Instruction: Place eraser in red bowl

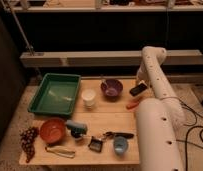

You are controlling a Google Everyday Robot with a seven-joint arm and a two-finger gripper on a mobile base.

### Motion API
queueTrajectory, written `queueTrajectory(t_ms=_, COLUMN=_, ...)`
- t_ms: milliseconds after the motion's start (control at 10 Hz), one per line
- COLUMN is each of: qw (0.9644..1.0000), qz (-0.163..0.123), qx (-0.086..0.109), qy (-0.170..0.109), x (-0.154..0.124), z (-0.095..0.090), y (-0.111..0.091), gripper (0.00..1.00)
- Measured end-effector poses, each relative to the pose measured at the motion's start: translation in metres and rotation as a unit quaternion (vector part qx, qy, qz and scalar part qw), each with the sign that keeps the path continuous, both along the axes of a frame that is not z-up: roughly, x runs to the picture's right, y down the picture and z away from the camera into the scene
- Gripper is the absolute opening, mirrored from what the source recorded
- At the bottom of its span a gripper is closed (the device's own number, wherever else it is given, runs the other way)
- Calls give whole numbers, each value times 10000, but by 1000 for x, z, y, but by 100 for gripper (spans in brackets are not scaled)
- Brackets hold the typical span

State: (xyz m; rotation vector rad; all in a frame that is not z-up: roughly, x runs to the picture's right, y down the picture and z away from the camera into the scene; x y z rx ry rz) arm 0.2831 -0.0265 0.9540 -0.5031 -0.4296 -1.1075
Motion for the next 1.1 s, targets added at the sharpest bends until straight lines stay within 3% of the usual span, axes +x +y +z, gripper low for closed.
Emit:
queueTrajectory(t_ms=400, qw=9985, qz=-180, qx=276, qy=-430, x=-19, z=-12, y=17, gripper=0)
queueTrajectory(t_ms=500, qw=9969, qz=-267, qx=398, qy=-630, x=-32, z=-19, y=23, gripper=0)
queueTrajectory(t_ms=700, qw=9886, qz=-499, qx=730, qy=-1221, x=-64, z=-44, y=36, gripper=0)
queueTrajectory(t_ms=900, qw=9696, qz=-727, qx=1122, qy=-2050, x=-114, z=-82, y=39, gripper=0)
queueTrajectory(t_ms=1000, qw=9557, qz=-879, qx=1327, qy=-2476, x=-140, z=-102, y=35, gripper=0)
queueTrajectory(t_ms=1100, qw=9449, qz=-1019, qx=1447, qy=-2752, x=-154, z=-114, y=35, gripper=0)
